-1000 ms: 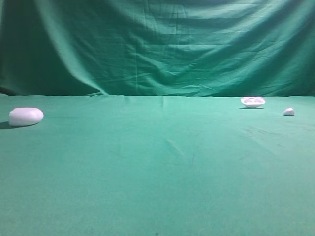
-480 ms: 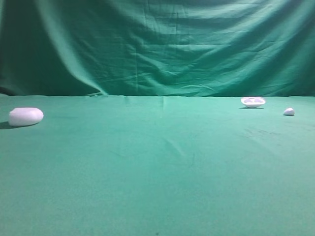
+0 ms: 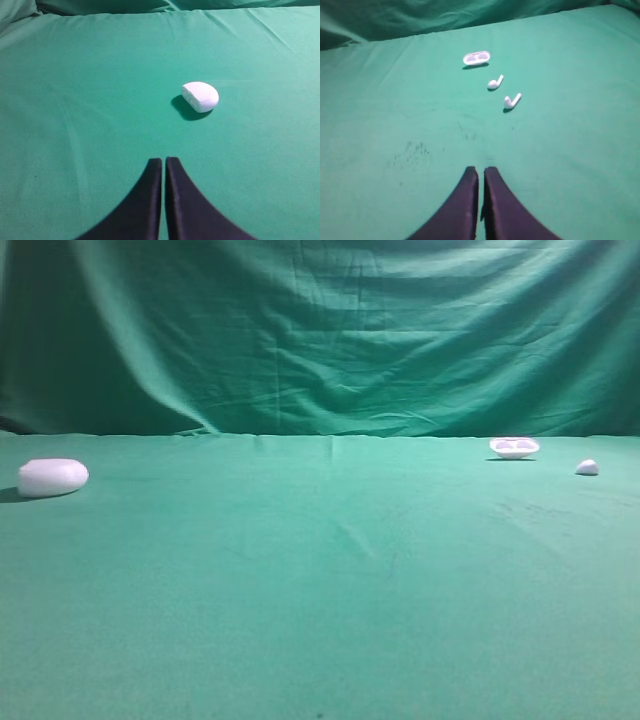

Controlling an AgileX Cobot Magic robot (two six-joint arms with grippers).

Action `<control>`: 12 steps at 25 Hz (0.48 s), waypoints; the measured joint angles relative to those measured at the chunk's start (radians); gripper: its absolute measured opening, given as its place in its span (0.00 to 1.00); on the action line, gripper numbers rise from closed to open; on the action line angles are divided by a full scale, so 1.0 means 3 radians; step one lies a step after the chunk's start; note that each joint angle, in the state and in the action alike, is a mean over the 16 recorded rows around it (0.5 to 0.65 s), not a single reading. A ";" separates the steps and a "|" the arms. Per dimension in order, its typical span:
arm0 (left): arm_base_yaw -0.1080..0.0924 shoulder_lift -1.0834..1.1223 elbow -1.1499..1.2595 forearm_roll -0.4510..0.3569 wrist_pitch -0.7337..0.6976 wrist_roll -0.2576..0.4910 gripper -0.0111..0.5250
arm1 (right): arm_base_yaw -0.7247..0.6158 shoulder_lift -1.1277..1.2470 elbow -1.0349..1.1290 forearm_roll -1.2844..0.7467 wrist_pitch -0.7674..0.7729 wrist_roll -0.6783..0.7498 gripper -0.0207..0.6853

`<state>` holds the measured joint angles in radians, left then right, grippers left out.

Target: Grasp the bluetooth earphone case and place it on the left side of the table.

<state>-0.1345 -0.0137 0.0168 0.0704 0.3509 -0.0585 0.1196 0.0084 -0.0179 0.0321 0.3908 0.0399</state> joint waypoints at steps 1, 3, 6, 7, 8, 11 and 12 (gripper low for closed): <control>0.0000 0.0000 0.0000 0.0000 0.0000 0.0000 0.02 | -0.0011 -0.0021 0.0039 0.0013 -0.0013 0.0001 0.03; 0.0000 0.0000 0.0000 0.0000 0.0000 0.0000 0.02 | -0.0023 -0.0050 0.0095 0.0034 -0.0032 0.0002 0.03; 0.0000 0.0000 0.0000 0.0000 0.0000 0.0000 0.02 | -0.0027 -0.0064 0.0128 0.0050 -0.0047 0.0002 0.03; 0.0000 0.0000 0.0000 0.0000 0.0000 0.0000 0.02 | -0.0027 -0.0065 0.0129 0.0053 -0.0049 0.0002 0.03; 0.0000 0.0000 0.0000 0.0000 0.0000 0.0000 0.02 | -0.0027 -0.0066 0.0129 0.0054 -0.0051 0.0002 0.03; 0.0000 0.0000 0.0000 0.0000 0.0000 0.0000 0.02 | -0.0027 -0.0066 0.0130 0.0056 -0.0052 0.0002 0.03; 0.0000 0.0000 0.0000 0.0000 0.0000 0.0000 0.02 | -0.0027 -0.0066 0.0130 0.0056 -0.0052 0.0002 0.03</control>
<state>-0.1345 -0.0137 0.0168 0.0704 0.3509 -0.0585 0.1114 -0.0114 0.0210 0.0488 0.3751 0.0405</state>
